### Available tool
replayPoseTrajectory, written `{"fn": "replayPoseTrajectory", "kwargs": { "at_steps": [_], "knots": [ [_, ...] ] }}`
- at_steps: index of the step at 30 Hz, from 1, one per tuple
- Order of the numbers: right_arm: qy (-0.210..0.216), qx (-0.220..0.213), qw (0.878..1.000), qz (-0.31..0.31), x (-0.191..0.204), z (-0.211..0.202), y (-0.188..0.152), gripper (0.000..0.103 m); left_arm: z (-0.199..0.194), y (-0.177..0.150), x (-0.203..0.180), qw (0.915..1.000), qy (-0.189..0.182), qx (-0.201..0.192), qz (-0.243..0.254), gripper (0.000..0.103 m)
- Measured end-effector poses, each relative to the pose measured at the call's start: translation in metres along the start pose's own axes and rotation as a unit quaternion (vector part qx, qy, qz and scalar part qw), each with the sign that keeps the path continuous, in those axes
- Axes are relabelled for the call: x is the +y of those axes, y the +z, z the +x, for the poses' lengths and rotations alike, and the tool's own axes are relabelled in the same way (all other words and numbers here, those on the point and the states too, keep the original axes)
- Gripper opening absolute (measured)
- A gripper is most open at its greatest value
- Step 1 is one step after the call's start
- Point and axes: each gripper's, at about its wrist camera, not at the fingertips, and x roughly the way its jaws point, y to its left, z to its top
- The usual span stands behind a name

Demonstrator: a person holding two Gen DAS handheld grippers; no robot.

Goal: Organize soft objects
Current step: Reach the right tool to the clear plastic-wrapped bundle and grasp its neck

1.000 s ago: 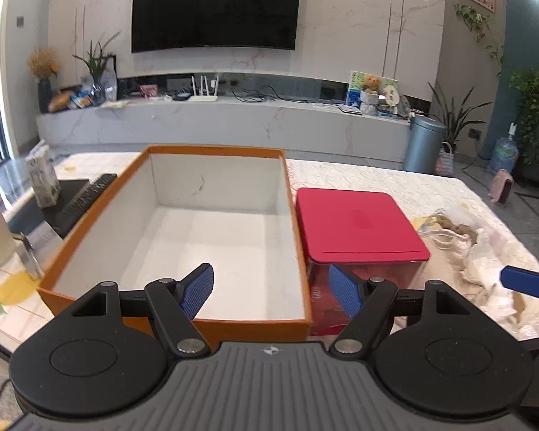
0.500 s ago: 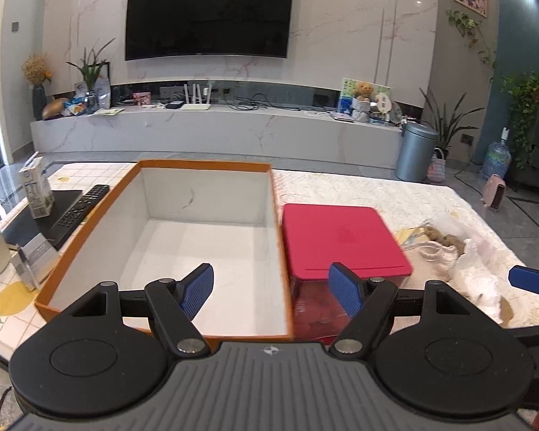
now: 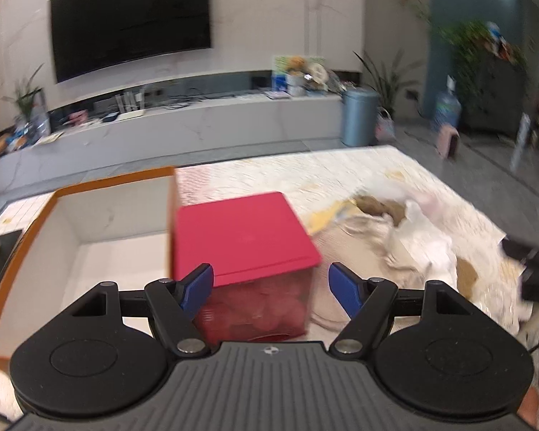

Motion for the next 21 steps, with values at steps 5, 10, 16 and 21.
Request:
{"fn": "replayPoseTrajectory", "kwargs": {
  "at_steps": [5, 10, 16, 21],
  "knots": [
    [-0.017, 0.051, 0.997, 0.052, -0.045, 0.025, 0.002, 0.101, 0.032, 0.003, -0.027, 0.9972, -0.043, 0.044, 0.044, 0.086],
    [0.01, 0.148, 0.981, 0.125, -0.058, 0.063, 0.005, 0.1, 0.056, -0.001, -0.046, 0.9895, -0.099, 0.077, 0.071, 0.083],
    [0.108, 0.209, 0.967, 0.1, -0.021, 0.092, -0.018, 0.097, 0.065, -0.017, -0.051, 0.9862, -0.103, 0.083, 0.1, 0.082],
    [0.236, 0.188, 0.953, -0.02, -0.012, 0.084, -0.001, 0.092, 0.062, -0.027, -0.047, 0.9792, -0.118, 0.084, 0.142, 0.082]
  ]
}}
